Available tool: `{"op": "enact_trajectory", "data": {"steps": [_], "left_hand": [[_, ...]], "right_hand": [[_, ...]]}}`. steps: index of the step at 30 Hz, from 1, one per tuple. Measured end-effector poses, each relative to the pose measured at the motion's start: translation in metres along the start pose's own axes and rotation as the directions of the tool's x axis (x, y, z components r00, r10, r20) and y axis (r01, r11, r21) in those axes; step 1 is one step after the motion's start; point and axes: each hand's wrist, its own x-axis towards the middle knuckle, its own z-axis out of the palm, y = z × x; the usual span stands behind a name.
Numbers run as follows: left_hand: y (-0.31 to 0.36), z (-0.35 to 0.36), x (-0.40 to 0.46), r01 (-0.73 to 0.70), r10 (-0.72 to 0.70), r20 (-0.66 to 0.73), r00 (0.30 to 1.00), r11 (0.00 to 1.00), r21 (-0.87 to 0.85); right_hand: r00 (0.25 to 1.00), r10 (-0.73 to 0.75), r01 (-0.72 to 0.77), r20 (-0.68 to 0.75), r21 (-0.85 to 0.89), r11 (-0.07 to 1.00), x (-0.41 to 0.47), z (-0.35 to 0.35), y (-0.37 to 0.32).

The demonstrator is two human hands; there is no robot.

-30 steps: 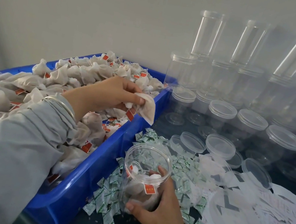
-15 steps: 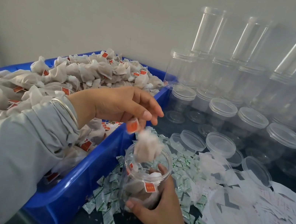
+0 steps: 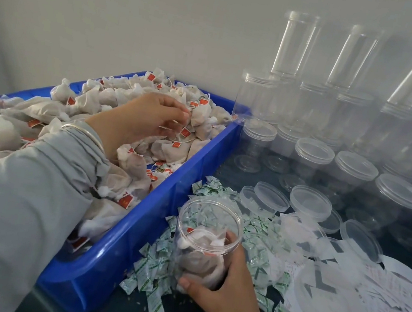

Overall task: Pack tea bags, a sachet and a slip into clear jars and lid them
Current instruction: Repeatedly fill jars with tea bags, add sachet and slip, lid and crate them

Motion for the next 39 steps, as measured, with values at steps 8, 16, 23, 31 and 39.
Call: {"op": "enact_trajectory", "data": {"steps": [8, 16, 23, 31, 39], "left_hand": [[-0.038, -0.021, 0.020, 0.081, 0.072, -0.130, 0.989, 0.478, 0.874], [-0.054, -0.022, 0.025, 0.052, -0.166, -0.032, 0.986, 0.116, 0.992], [-0.059, -0.017, 0.030, 0.072, -0.321, -0.082, 0.944, -0.043, 0.996], [-0.055, -0.018, 0.029, 0.109, -0.147, -0.076, 0.986, 0.229, 0.967], [-0.048, -0.016, 0.024, 0.061, -0.028, -0.054, 0.998, 0.416, 0.907]], "right_hand": [[1.000, 0.000, 0.000, -0.002, 0.006, 1.000, 0.000, 0.001, 0.003], [1.000, 0.002, -0.002, -0.008, 0.010, 1.000, 0.000, 0.001, 0.003], [1.000, 0.008, -0.008, 0.006, 0.031, 0.999, -0.001, 0.001, 0.000], [1.000, 0.005, -0.005, 0.013, 0.026, 1.000, -0.002, 0.000, -0.002], [1.000, 0.007, -0.008, 0.016, 0.020, 1.000, -0.002, -0.001, -0.001]]}}
